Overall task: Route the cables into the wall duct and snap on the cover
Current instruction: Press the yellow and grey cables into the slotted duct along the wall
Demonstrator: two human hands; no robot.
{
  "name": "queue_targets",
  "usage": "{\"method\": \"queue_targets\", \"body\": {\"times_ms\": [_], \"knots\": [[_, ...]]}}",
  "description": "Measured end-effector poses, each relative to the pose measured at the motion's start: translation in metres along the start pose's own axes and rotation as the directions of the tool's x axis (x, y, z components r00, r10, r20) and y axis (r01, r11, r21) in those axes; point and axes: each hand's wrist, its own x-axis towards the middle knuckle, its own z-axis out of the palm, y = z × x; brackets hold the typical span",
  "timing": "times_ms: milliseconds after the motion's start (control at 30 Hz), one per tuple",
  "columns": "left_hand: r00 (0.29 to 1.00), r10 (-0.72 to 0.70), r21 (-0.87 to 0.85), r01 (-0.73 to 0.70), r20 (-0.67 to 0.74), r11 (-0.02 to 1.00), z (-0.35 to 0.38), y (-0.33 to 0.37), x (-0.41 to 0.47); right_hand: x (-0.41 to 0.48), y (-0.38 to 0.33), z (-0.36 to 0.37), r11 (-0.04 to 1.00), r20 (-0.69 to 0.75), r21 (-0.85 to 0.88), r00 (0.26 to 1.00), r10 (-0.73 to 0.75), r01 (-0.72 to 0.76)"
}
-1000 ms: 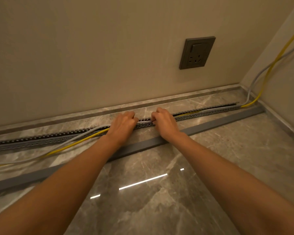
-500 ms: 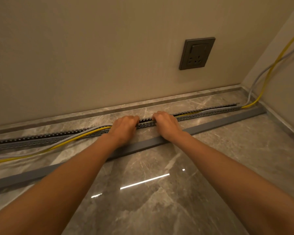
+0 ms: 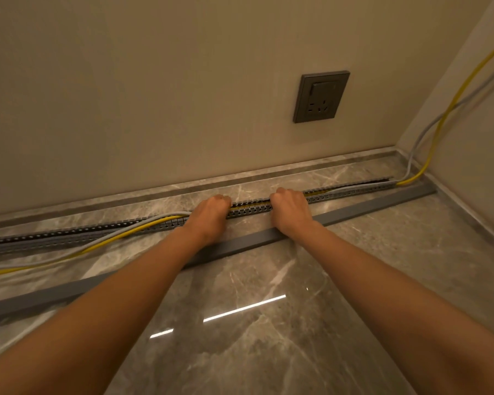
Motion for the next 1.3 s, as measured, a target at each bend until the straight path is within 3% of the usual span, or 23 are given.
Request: {"method": "queue_targets", "body": {"times_ms": [100, 367, 533, 900, 1300], "knots": [[0.996, 0.037, -0.129, -0.048, -0.083, 0.990, -0.005, -0.014, -0.007, -0.004, -0.012, 0.004, 0.998, -0.066, -0.012, 0.996, -0.061, 0.060], [0.986, -0.157, 0.080, 0.161, -0.053, 0.984, -0.022, -0.074, -0.039, 0.009, -0.074, 0.006, 0.957, -0.034, 0.215, 0.981, -0.192, 0.195], [0.984, -0.174, 0.122, 0.179, -0.048, 0.976, -0.029, -0.103, -0.054, 0.014, -0.118, 0.010, 0.935, 0.009, 0.255, 0.967, -0.256, 0.246], [0.988, -0.126, 0.011, 0.126, 0.085, 0.992, -0.042, -0.128, -0.044, 0.017, -0.148, 0.018, 0.956, -0.033, 0.239, 0.985, -0.168, 0.171], [0.984, 0.083, 0.001, -0.084, -0.158, 0.996, -0.026, -0.144, -0.054, 0.014, -0.155, 0.015, 0.970, -0.002, 0.219, 0.994, -0.107, 0.105]]}}
